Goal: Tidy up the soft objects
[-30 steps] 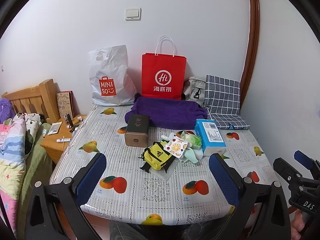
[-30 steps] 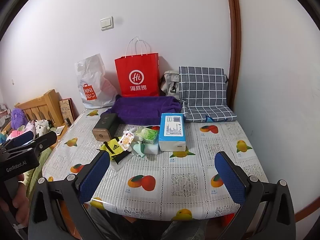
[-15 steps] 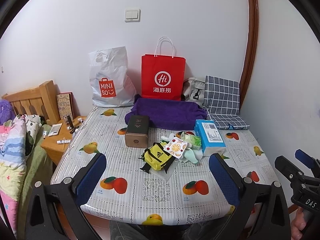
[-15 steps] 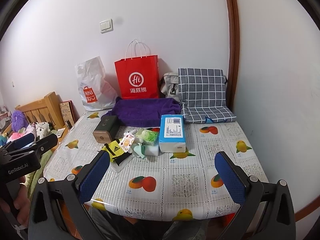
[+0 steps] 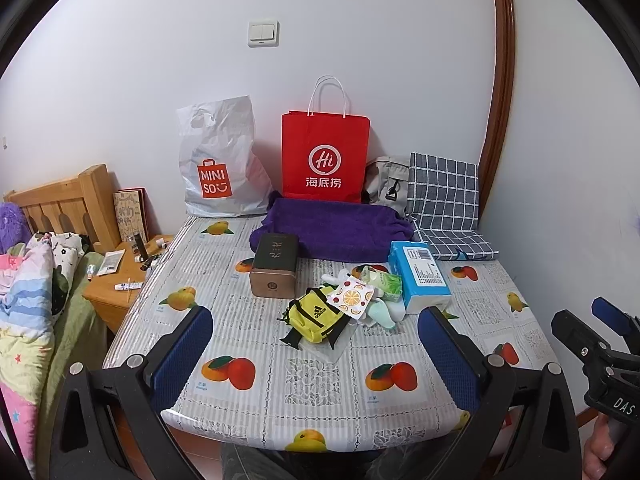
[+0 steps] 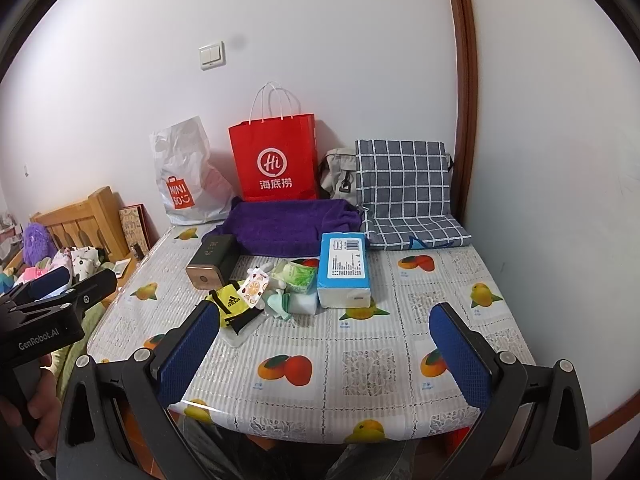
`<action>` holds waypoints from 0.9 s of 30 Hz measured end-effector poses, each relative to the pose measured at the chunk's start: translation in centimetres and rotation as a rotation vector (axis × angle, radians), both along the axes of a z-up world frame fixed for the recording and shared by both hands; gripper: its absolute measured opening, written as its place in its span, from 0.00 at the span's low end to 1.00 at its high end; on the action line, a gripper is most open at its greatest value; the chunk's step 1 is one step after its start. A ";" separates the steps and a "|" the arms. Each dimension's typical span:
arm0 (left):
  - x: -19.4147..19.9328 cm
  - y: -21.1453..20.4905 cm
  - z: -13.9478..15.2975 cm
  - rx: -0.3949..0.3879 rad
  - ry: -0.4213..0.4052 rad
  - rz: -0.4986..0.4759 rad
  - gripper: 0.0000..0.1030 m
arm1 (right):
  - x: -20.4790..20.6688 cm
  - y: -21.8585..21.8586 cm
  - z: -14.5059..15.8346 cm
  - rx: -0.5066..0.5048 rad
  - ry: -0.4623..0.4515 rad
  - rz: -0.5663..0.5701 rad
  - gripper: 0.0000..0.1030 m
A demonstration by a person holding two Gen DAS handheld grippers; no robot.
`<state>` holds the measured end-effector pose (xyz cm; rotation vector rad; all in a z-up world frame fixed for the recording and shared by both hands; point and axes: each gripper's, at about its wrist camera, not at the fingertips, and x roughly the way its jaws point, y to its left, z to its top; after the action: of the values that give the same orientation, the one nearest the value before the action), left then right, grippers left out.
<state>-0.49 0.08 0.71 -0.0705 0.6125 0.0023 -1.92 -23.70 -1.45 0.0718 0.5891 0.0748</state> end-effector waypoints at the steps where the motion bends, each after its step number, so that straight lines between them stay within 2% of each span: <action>1: 0.0 0.0 0.1 0.001 0.000 -0.001 1.00 | 0.0 0.0 0.0 0.000 -0.001 0.000 1.00; 27: 0.2 0.2 0.8 0.008 -0.007 -0.005 1.00 | 0.0 -0.1 0.2 -0.003 -0.005 -0.001 1.00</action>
<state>-0.28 0.26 1.54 -0.0615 0.6055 -0.0002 -1.89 -23.85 -1.22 0.0695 0.5838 0.0729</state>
